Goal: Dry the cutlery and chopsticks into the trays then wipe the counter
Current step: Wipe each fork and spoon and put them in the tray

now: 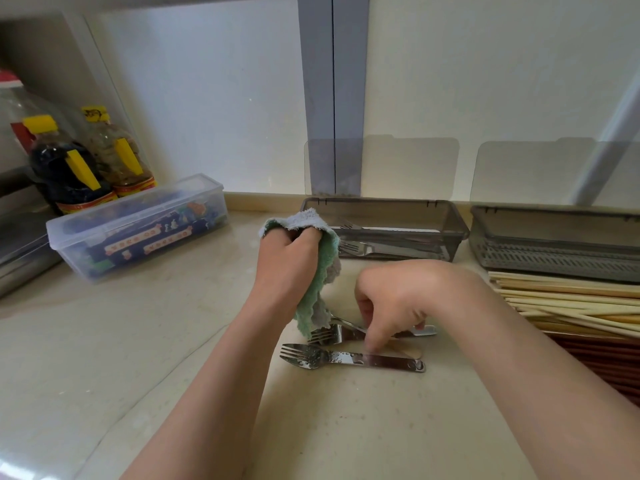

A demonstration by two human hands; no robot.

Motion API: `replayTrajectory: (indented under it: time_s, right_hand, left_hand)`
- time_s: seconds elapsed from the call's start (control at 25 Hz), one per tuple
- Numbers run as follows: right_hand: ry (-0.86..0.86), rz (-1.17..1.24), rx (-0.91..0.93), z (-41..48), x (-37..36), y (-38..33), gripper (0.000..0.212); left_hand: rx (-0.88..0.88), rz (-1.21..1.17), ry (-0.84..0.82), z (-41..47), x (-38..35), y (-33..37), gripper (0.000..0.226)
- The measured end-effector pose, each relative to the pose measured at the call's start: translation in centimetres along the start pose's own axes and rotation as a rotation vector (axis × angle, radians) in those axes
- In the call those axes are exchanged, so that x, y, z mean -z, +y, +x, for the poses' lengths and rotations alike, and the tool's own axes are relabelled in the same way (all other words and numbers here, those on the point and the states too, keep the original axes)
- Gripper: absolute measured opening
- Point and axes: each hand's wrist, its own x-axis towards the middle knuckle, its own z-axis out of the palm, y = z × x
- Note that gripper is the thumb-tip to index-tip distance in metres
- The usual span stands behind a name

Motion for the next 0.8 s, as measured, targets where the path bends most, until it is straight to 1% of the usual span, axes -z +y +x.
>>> replayTrajectory:
  time_s: [0.08, 0.2, 0.44, 0.52, 0.56, 0.6, 0.76, 0.8]
  right_hand:
    - [0.029, -0.010, 0.000, 0.3, -0.3, -0.2, 0.026]
    - [0.013, 0.037, -0.011, 0.6, -0.5, 0.2, 0.018]
    - [0.030, 0.026, -0.005, 0.9, -0.5, 0.6, 0.023]
    - [0.059, 0.076, 0.033, 0.3, 0.2, 1.3, 0.011]
    - [0.096, 0.149, 0.071, -0.2, 0.8, 1.8, 0.005]
    - [0.162, 0.246, 0.115, -0.9, 1.4, 2.3, 0.006]
    - [0.621, 0.743, 0.325, -3.1, 3.2, 4.0, 0.018]
    - [0.692, 0.877, 0.391, -3.2, 3.3, 4.1, 0.020]
  left_hand:
    - [-0.011, -0.002, -0.006, -0.1, 0.0, 0.0, 0.016]
    - [-0.009, -0.001, -0.009, -0.2, 0.0, 0.1, 0.017]
    - [-0.019, 0.005, -0.016, -0.2, 0.0, -0.1, 0.016]
    - [-0.026, 0.006, -0.025, -0.3, 0.1, 0.1, 0.016]
    - [-0.027, 0.004, -0.033, -0.4, 0.1, 0.1, 0.016]
    - [-0.026, 0.002, -0.042, -0.4, 0.1, 0.2, 0.016]
    - [-0.049, 0.006, -0.139, -0.7, 0.1, 0.3, 0.020]
    - [-0.060, -0.008, -0.172, -0.7, 0.1, 0.2, 0.022]
